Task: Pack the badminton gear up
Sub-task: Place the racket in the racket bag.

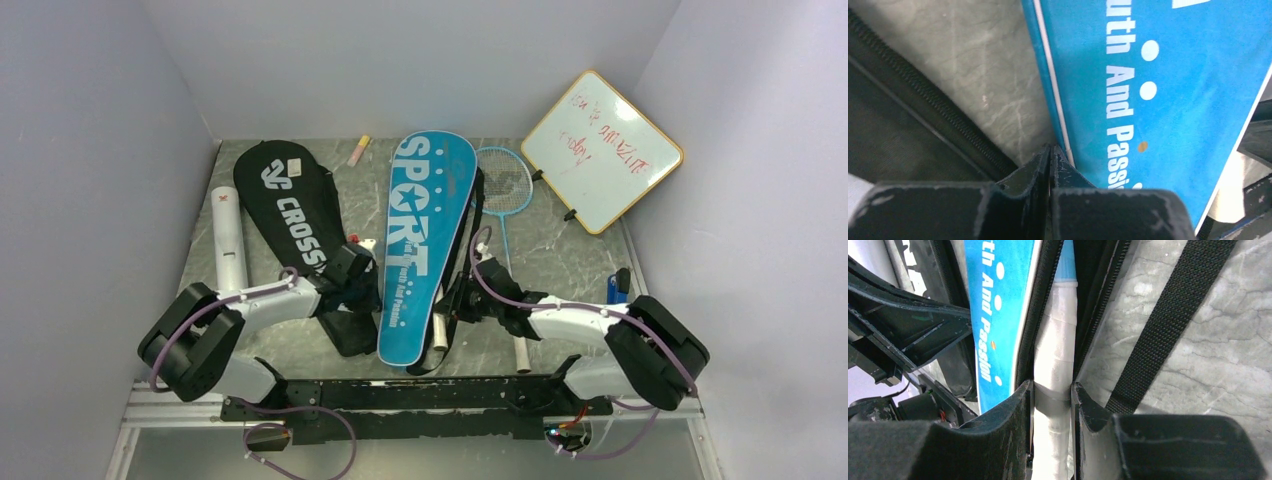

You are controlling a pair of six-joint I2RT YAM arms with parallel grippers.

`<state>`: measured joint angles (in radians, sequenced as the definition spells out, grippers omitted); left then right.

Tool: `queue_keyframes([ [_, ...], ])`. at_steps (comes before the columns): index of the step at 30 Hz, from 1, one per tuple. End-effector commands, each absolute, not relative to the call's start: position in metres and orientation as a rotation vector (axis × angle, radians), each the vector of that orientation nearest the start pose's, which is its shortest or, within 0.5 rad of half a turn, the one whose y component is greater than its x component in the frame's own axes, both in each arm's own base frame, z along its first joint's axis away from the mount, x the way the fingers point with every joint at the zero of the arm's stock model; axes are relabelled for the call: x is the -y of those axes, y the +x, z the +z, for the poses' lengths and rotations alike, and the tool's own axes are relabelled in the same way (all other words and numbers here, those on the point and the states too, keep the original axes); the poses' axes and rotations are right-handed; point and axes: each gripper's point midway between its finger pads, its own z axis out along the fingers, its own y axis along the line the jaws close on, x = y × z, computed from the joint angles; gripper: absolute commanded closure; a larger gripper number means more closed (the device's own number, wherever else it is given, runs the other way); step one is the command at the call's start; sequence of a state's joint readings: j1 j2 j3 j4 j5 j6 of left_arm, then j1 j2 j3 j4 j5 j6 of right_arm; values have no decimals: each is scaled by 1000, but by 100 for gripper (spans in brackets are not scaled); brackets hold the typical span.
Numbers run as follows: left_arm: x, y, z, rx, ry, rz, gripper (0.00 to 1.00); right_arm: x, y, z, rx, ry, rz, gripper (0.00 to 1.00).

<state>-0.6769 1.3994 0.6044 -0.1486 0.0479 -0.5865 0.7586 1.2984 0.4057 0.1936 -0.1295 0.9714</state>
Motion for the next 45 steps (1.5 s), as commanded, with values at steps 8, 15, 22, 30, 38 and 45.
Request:
queue_keyframes([
  [8,249,208,11,-2625,264,-792,95,-302,213,69,-2331,71,1185,100],
  [15,250,201,12,-2628,309,-817,95,-319,213,75,-2318,38,1215,100],
  [22,264,190,18,-2606,332,-977,95,-335,207,87,-2241,13,1318,100],
  [30,245,199,16,-2628,300,-797,95,-327,203,70,-2301,43,1256,69],
  [38,226,212,26,-2606,255,-637,95,-291,208,65,-2325,83,1025,52],
  [45,228,212,27,-2604,257,-651,95,-273,209,60,-2327,106,937,59],
])
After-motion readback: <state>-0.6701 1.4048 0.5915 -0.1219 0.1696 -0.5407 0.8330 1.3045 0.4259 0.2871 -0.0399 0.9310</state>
